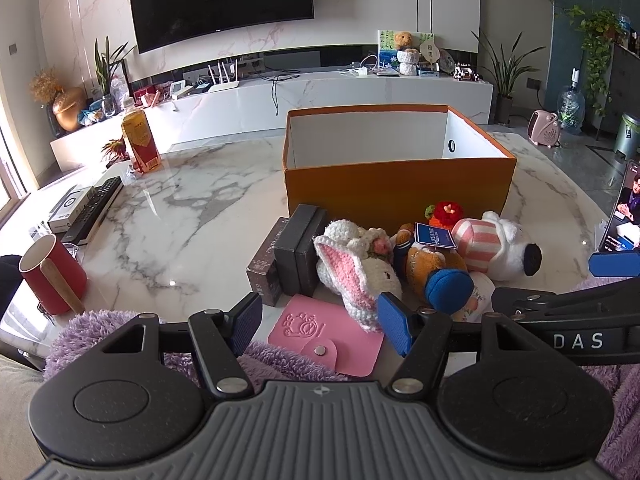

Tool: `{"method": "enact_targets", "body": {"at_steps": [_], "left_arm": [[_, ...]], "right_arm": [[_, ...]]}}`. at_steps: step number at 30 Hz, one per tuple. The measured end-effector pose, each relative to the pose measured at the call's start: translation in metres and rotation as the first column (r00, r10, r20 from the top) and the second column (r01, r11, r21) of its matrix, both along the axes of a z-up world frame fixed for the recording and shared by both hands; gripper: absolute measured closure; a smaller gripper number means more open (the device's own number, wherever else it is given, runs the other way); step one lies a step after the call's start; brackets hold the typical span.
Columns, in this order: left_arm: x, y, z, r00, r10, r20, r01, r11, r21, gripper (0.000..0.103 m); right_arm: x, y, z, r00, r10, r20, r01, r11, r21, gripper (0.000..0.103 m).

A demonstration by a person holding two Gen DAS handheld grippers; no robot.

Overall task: Organize objects
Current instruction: 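Move the left tool toward the knitted bunny beside the box, then grasp the knitted bunny with the left tool while the right tool grasps the tagged bear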

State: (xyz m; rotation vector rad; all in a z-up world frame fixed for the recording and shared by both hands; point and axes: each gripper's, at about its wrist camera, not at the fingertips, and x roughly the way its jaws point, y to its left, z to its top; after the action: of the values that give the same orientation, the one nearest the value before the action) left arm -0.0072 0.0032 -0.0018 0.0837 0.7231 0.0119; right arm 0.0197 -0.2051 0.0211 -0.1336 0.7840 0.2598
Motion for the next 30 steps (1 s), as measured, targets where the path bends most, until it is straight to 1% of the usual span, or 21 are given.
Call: {"method": "enact_targets", "body": {"at_steps": [13,17,20,22,24,25,26,27,30], "left_arm": [[0.001,0.0,0.0,1.0,-0.003,-0.006,0.003,1.0,-0.001,0.027],[0.003,0.0,-0.001,1.0,-0.01,-0.012,0.01,1.0,-0.006,0.027],[0.006,0.002,-0.002,0.999,-0.027,-0.023,0.026,0.999,-0.024,0.03],[0.008,0.004,-0.004,0.998,-0.043,-0.039,0.041,0.998,-0.047,0.031],[0.01,0.004,-0.005,0.997,-0.058,-0.048,0.055,0.996,-0.066,0.036],[0.012,0.004,-0.006,0.996,-0.067,-0.053,0.063,0.995,-0.074,0.037],[0.014,0.004,-0.007,0.996,-0.076,-0.056,0.071,0.994,-0.084,0.039],[0.016,0.005,-0.008,0.994,-0.085,-0.062,0.078,0.992,-0.102,0.041],[0.028,0.01,-0.01,0.991,-0.101,-0.092,0.083,0.98,-0.181,0.043]], "right_arm": [[0.0,0.001,-0.001,1.0,0.002,-0.003,-0.002,1.0,-0.002,0.001],[0.002,0.001,-0.004,1.0,0.001,-0.018,-0.001,1.0,0.003,0.001],[0.005,-0.002,-0.009,0.999,0.011,-0.041,-0.01,1.0,0.029,0.002],[0.008,-0.003,-0.012,0.998,0.017,-0.062,-0.014,0.999,0.046,0.005],[0.011,-0.003,-0.016,0.996,0.025,-0.087,-0.02,0.998,0.056,0.015],[0.013,-0.002,-0.018,0.995,0.028,-0.097,-0.023,0.998,0.057,0.017],[0.014,-0.002,-0.02,0.994,0.034,-0.106,-0.028,0.998,0.06,0.022],[0.016,-0.001,-0.022,0.992,0.041,-0.116,-0.034,0.997,0.063,0.027],[0.023,0.0,-0.027,0.988,0.062,-0.142,-0.048,0.993,0.104,0.035]]}}
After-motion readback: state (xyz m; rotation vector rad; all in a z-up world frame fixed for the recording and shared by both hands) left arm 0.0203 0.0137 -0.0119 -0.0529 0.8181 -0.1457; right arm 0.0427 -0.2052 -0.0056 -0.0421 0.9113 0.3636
